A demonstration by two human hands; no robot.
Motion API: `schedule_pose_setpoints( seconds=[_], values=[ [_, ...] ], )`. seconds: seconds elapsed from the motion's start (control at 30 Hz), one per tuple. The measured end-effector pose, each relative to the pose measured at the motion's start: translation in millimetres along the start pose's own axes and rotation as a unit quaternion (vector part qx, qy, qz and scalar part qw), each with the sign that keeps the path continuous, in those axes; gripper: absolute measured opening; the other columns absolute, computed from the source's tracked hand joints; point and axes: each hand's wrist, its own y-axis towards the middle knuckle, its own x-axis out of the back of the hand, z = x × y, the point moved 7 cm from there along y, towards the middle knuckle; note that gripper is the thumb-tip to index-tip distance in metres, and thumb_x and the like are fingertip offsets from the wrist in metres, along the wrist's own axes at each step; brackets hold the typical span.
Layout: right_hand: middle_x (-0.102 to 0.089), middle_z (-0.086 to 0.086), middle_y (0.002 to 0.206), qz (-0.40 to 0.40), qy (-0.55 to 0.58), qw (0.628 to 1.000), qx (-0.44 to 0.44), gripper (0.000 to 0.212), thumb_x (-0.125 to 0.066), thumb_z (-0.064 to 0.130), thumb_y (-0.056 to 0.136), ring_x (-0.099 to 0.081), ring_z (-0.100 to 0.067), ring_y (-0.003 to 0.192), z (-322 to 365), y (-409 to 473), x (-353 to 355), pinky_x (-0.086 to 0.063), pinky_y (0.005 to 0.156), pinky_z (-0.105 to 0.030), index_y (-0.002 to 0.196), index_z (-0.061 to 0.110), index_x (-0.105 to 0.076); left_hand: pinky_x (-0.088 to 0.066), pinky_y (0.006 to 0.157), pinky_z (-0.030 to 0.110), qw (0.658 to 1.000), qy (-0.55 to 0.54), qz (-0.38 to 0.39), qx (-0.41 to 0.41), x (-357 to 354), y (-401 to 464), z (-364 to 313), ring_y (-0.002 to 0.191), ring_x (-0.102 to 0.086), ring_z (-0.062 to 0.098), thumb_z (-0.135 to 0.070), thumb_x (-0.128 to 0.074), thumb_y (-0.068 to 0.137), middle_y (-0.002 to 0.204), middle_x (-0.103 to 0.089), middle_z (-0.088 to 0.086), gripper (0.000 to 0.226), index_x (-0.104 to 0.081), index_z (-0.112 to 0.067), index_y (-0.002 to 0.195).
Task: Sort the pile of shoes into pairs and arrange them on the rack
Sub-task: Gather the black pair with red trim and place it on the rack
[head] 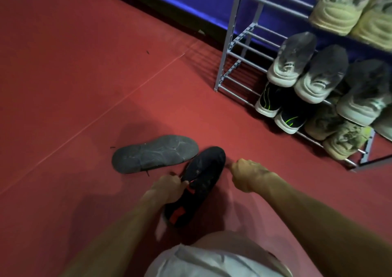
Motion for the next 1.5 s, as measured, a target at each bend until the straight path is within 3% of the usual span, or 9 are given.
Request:
schedule_pose_setpoints(
  seconds=[0.23, 0.43, 0.57, 0.8, 0.93, 1.03, 1.2, 1.4, 1.5],
  values=[
    [-0.053, -0.009, 0.135, 0.005, -0.032, 0.999, -0.02, 0.042, -0.045, 0.014, 0.091, -0.055, -0.029, 0.124, 6.1, 12.2, 12.3, -0.046, 0.097, -0.038, 0.132, 0.016, -0.052, -0.048, 0.081, 0.044, 0.992, 0.044, -0.103, -0.059, 8.4, -21.1, 6.2, 0.101, -0.061, 0.037, -0.028, -0.028, 0.1, 0.116, -0.06, 0.011, 0.034, -0.056, -0.02, 0.118],
    [-0.055, -0.016, 0.129, -0.054, -0.009, 0.998, 0.013, 0.036, -0.039, 0.019, 0.094, -0.055, -0.034, 0.121, 27.8, 43.1, 38.3, -0.045, 0.097, -0.04, 0.127, 0.011, -0.053, -0.053, 0.074, 0.041, 0.934, -0.224, -0.235, 0.149, 34.3, -58.5, 86.8, 0.088, -0.066, 0.039, -0.049, -0.031, 0.095, 0.093, -0.071, 0.015, 0.047, -0.063, -0.015, 0.098],
    [-0.054, -0.019, 0.129, -0.037, 0.037, 0.997, 0.054, 0.039, -0.039, 0.027, 0.096, -0.054, -0.037, 0.121, 56.5, 60.7, 37.6, -0.042, 0.098, -0.038, 0.129, 0.008, -0.048, -0.048, 0.085, 0.043, 0.936, -0.178, -0.179, 0.246, 35.9, -54.3, 117.2, 0.107, -0.061, 0.04, -0.032, -0.036, 0.099, 0.113, -0.065, 0.021, 0.039, -0.063, -0.006, 0.109],
    [-0.051, -0.022, 0.138, 0.0, 0.197, 0.98, 0.003, 0.052, -0.05, 0.029, 0.094, -0.052, -0.034, 0.125, 68.7, 113.5, 43.3, -0.043, 0.095, -0.031, 0.137, -0.001, -0.044, -0.05, 0.084, 0.04, 0.952, -0.151, -0.125, 0.237, 26.6, -26.7, 125.6, 0.106, -0.063, 0.037, -0.036, -0.047, 0.094, 0.113, -0.066, 0.017, 0.037, -0.063, -0.009, 0.113],
    [-0.065, -0.014, 0.096, 0.004, 0.4, 0.914, -0.067, 0.033, -0.07, 0.028, 0.081, -0.062, -0.026, 0.079, 74.2, 135.7, 28.8, -0.045, 0.065, -0.029, 0.099, 0.0, -0.067, -0.049, 0.082, 0.041, 0.959, -0.132, -0.12, 0.22, 24.6, -25.7, 126.0, 0.106, -0.062, 0.037, -0.033, -0.046, 0.093, 0.114, -0.066, 0.017, 0.035, -0.062, -0.009, 0.112],
    [-0.054, -0.007, 0.061, -0.033, 0.504, 0.854, -0.126, 0.027, -0.08, 0.023, 0.072, -0.047, -0.018, 0.048, 53.7, 127.1, 28.8, -0.037, 0.044, -0.025, 0.065, 0.007, -0.058, -0.048, 0.083, 0.042, 0.959, -0.137, -0.123, 0.214, 27.9, -26.3, 124.9, 0.107, -0.061, 0.038, -0.033, -0.042, 0.095, 0.115, -0.065, 0.018, 0.036, -0.061, -0.007, 0.112],
    [-0.058, -0.013, 0.08, -0.036, 0.639, 0.763, -0.098, 0.033, -0.077, 0.015, 0.07, -0.058, -0.023, 0.05, 52.5, 103.5, 47.9, -0.057, 0.051, -0.034, 0.094, -0.002, -0.063, -0.046, 0.085, 0.045, 0.928, -0.191, -0.212, 0.238, 38.6, -45.4, 131.6, 0.108, -0.06, 0.042, -0.038, -0.029, 0.1, 0.112, -0.064, 0.023, 0.045, -0.058, -0.005, 0.108],
    [-0.056, -0.009, 0.064, -0.205, 0.643, 0.73, -0.109, 0.005, -0.063, 0.011, 0.07, -0.048, -0.018, 0.042, 8.1, 49.8, 155.7, -0.038, 0.036, -0.018, 0.072, 0.008, -0.059, -0.046, 0.08, 0.048, 0.925, -0.172, -0.29, 0.177, 74.5, -39.6, 108.0, 0.099, -0.06, 0.046, -0.037, -0.031, 0.1, 0.103, -0.065, 0.026, 0.041, -0.055, -0.004, 0.104],
    [-0.05, -0.009, 0.049, -0.194, 0.543, 0.81, -0.108, 0.011, -0.061, 0.008, 0.067, -0.04, -0.015, 0.025, 2.4, 25.1, 194.7, -0.035, 0.032, -0.015, 0.059, 0.007, -0.054, -0.046, 0.08, 0.046, 0.937, -0.135, -0.276, 0.165, 74.7, -35.4, 93.8, 0.1, -0.06, 0.044, -0.035, -0.031, 0.101, 0.105, -0.065, 0.024, 0.041, -0.056, -0.004, 0.104]
  ],
)
